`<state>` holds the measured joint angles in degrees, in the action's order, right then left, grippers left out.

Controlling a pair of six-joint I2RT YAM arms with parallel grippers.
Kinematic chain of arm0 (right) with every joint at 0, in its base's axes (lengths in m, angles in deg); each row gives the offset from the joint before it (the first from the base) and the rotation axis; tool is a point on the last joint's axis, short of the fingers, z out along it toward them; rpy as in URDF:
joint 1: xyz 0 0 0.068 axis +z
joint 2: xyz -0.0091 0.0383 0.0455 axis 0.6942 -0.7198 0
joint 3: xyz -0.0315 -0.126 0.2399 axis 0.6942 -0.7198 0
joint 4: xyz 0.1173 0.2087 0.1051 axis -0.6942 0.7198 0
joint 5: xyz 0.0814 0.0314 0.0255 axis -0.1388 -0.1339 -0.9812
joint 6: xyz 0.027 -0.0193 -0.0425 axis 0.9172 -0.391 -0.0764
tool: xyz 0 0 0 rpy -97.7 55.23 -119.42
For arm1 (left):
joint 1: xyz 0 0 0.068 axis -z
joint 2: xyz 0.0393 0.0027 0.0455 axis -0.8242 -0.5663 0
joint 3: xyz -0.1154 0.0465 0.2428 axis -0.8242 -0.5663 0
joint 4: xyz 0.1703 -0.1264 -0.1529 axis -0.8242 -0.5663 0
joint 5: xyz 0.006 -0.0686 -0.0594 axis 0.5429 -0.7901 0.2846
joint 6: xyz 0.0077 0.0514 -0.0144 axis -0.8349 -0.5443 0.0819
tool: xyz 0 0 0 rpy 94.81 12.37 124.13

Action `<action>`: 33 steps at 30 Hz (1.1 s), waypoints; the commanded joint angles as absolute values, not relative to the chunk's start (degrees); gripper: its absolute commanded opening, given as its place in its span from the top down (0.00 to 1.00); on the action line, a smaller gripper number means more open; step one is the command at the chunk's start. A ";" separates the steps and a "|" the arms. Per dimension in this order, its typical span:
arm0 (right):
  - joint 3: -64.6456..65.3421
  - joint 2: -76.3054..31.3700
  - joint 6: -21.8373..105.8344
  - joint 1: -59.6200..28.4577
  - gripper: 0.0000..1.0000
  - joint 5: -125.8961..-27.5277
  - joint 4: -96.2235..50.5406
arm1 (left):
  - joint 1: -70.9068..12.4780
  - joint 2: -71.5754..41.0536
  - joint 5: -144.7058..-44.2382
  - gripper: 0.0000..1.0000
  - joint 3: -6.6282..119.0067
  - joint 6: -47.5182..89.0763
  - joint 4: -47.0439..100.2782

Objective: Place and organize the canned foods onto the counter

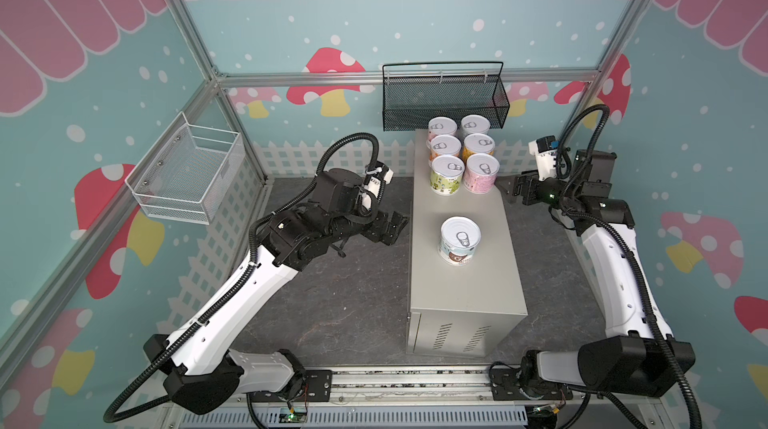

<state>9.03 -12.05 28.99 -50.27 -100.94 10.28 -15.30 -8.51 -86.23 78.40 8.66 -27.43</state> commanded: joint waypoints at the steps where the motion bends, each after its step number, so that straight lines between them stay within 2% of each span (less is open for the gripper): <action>1: 8.22 -11.92 27.44 -49.94 0.01 -99.84 10.58 | -15.07 -7.47 -86.53 0.00 78.15 8.12 -26.55; 12: 17.80 -12.47 26.86 -49.92 0.01 -94.17 15.24 | -15.07 -7.24 -86.33 0.01 77.80 7.94 -26.57; 26: 24.59 -13.89 25.94 -49.48 0.01 -99.35 18.33 | -15.07 -6.86 -86.40 0.01 76.83 8.12 -26.10; 33: 25.74 -15.10 25.28 -47.49 0.00 -98.74 19.40 | -14.99 -6.42 -86.42 0.01 76.30 8.14 -25.85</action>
<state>24.09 -14.48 27.09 -48.17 -97.84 17.82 -15.25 -7.66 -86.23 76.92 8.66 -26.60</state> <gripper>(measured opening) 0.995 0.992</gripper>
